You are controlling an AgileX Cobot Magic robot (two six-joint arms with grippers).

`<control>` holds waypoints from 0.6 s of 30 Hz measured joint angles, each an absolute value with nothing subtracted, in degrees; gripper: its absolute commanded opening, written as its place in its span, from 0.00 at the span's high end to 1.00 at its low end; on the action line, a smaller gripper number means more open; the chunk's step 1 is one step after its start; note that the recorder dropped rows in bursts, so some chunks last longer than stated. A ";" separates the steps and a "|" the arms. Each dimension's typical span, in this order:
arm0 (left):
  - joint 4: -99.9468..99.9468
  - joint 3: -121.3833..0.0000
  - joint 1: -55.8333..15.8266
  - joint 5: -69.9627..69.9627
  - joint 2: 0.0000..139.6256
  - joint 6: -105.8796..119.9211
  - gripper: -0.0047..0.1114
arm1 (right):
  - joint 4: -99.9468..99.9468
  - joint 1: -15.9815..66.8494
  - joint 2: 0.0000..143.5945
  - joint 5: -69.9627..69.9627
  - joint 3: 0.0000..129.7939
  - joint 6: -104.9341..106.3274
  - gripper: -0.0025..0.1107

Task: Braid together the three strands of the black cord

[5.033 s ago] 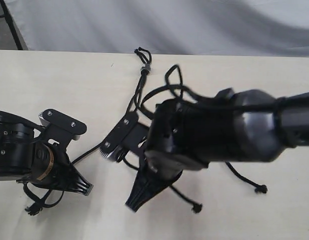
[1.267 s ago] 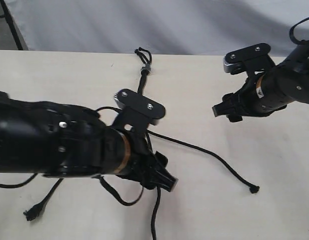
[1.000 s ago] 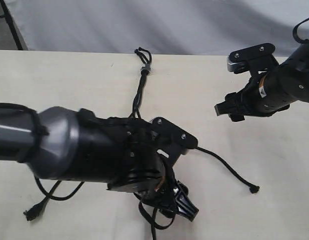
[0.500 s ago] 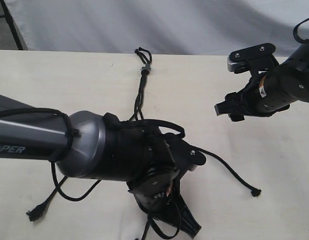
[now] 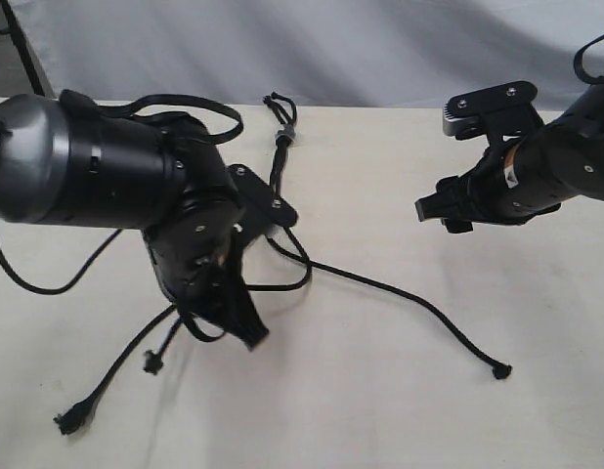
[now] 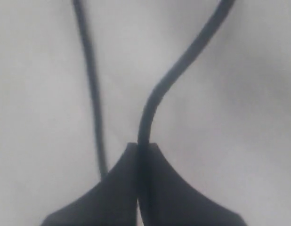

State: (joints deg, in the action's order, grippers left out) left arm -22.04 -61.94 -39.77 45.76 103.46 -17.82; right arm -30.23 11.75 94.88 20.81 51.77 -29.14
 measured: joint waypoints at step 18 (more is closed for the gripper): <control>-19.45 -49.19 -27.46 21.11 106.46 -16.29 0.95 | -30.04 11.75 94.88 19.36 51.77 -29.14 0.39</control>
State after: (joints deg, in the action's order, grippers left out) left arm -19.45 -49.19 -27.46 21.11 106.46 -16.29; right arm -30.04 11.75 94.88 19.36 51.77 -29.14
